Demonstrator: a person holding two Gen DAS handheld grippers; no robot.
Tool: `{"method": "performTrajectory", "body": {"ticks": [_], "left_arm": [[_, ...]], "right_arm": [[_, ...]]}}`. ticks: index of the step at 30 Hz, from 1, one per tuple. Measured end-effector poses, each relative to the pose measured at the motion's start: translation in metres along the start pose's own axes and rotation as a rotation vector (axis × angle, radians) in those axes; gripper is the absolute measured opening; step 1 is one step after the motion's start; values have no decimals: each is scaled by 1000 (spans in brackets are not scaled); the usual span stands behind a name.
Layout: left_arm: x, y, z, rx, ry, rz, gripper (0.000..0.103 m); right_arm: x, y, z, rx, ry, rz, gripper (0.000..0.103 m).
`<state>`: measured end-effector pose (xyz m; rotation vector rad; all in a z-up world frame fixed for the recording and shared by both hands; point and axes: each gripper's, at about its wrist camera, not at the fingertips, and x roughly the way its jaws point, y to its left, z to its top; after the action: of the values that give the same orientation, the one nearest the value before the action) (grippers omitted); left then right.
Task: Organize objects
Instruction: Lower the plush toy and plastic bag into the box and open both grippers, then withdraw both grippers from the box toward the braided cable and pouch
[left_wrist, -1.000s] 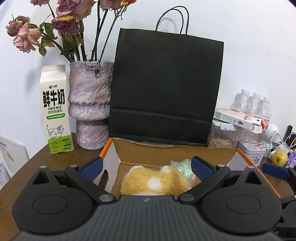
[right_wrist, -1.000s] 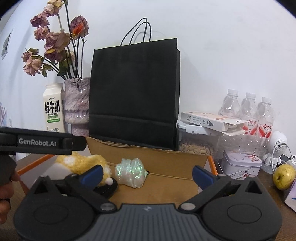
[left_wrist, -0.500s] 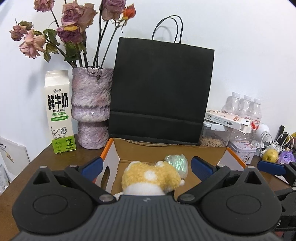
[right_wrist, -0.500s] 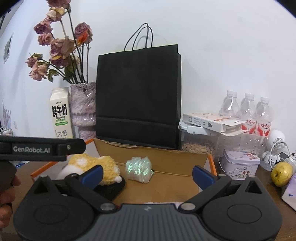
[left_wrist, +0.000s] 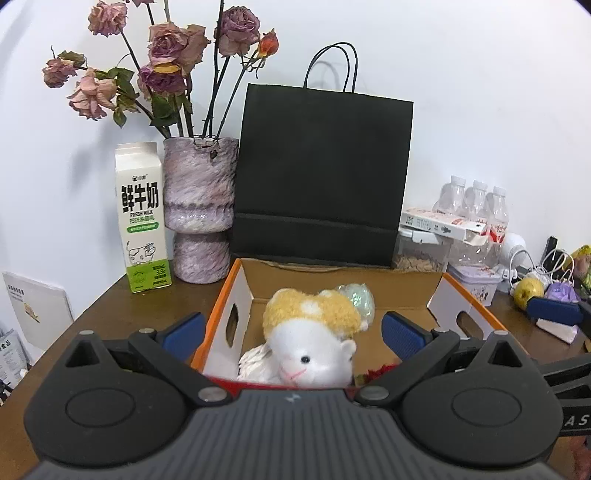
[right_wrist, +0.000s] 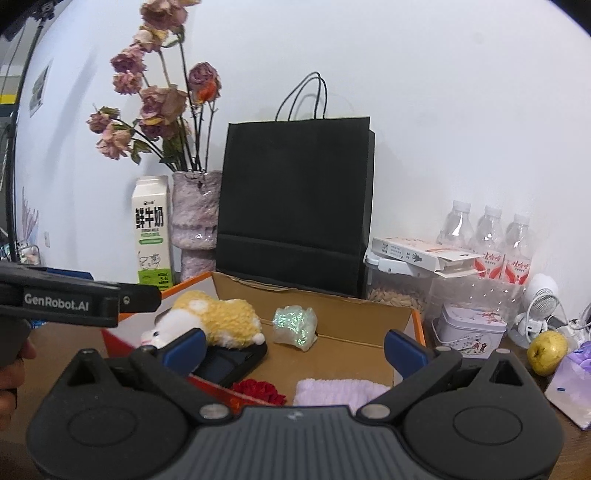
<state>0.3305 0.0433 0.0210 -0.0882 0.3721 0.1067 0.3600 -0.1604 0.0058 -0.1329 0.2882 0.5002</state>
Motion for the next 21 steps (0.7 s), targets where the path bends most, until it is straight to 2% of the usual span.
{"method": "performTrajectory", "body": {"ticks": [7, 21], "left_arm": [[-22, 2, -14, 17, 5, -1, 103], [-66, -6, -42, 78, 14, -18, 103]], "right_arm": [[-26, 9, -14, -35, 1, 2, 103], [-73, 14, -40, -2, 26, -17, 103]]}}
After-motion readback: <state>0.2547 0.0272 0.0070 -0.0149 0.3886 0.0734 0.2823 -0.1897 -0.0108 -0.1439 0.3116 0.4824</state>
